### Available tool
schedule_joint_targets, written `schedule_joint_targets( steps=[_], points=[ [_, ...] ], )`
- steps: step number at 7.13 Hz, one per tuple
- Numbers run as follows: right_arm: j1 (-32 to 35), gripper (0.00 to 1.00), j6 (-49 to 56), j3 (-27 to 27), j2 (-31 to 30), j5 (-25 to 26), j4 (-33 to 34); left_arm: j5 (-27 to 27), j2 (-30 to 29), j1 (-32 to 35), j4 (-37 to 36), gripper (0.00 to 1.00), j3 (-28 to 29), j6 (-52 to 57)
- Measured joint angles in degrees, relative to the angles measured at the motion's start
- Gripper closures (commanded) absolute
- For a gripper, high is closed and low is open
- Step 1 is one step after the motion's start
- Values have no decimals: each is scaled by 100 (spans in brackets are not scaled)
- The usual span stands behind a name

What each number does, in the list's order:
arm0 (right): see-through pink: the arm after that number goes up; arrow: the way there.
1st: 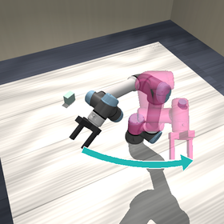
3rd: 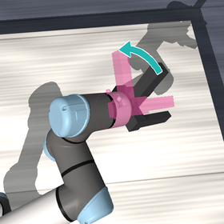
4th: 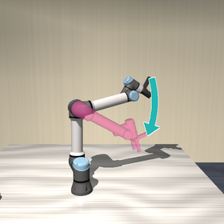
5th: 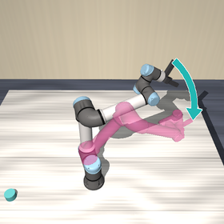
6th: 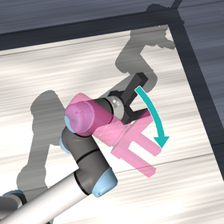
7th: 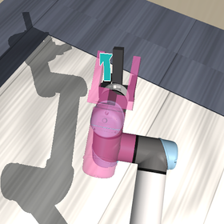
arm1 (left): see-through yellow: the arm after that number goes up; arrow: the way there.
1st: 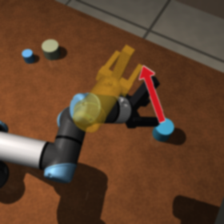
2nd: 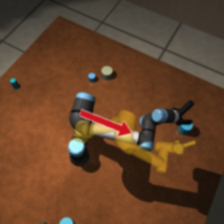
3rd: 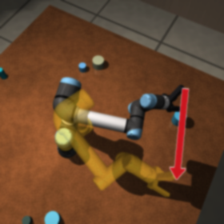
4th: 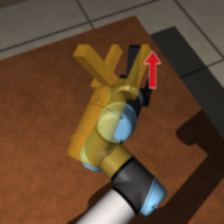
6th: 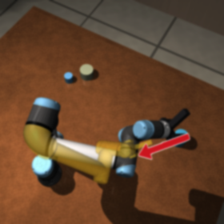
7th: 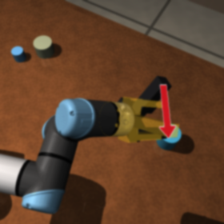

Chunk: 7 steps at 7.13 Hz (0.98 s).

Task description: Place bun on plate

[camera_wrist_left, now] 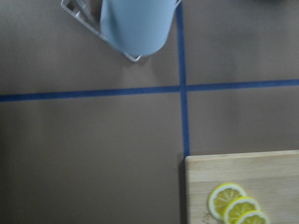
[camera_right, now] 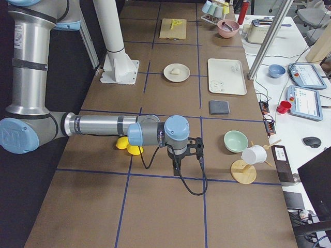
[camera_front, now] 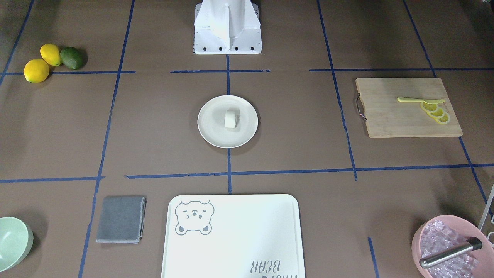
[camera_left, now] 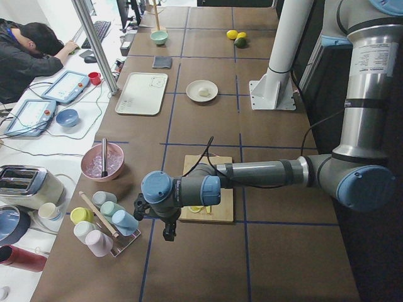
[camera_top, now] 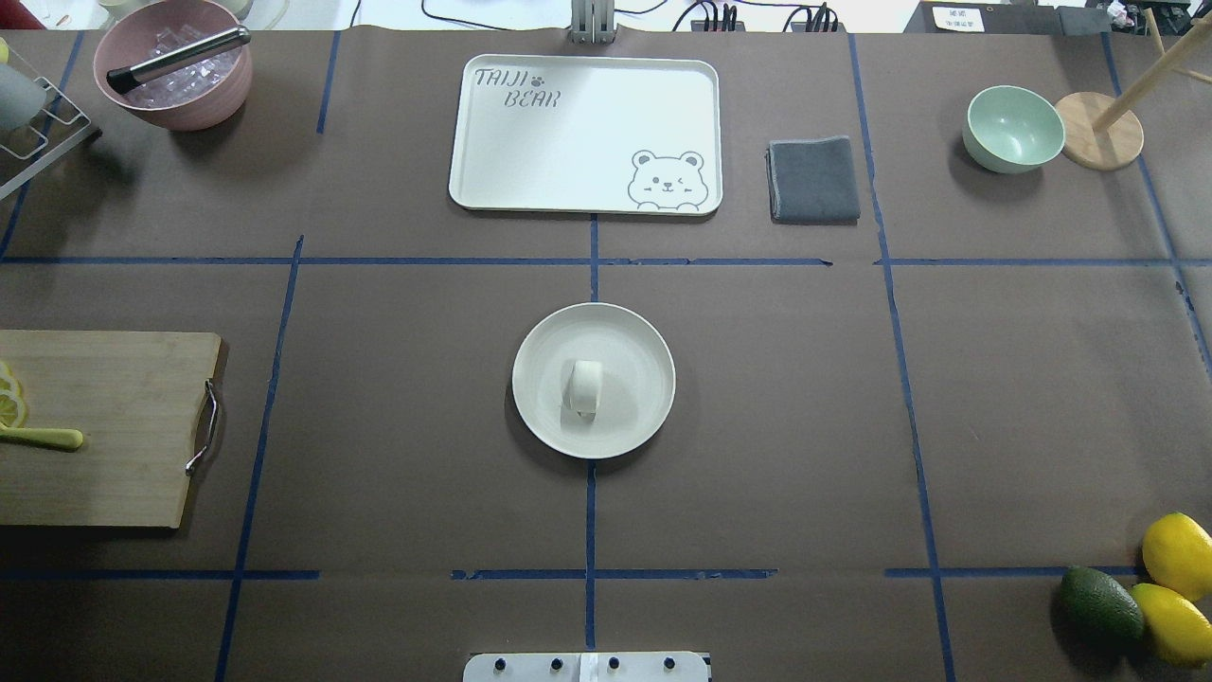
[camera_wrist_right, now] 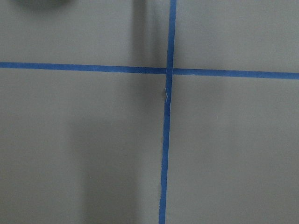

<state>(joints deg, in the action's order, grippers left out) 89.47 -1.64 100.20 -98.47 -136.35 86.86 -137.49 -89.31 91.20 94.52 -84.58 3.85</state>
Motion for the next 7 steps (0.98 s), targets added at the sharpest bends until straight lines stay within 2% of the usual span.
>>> schedule_joint_targets(
  steps=[1, 3, 7],
  points=[
    [0, 0, 3, 1, 4, 3, -2, 13, 220, 3, 360, 0, -174, -322],
    [0, 0, 8, 1, 11, 11, -2, 40, 388, 3, 568, 0, -496, -604],
    [0, 0, 17, -9, 35, 23, -2, 47, 328, 95, 320, 0, -574, -609]
  ],
)
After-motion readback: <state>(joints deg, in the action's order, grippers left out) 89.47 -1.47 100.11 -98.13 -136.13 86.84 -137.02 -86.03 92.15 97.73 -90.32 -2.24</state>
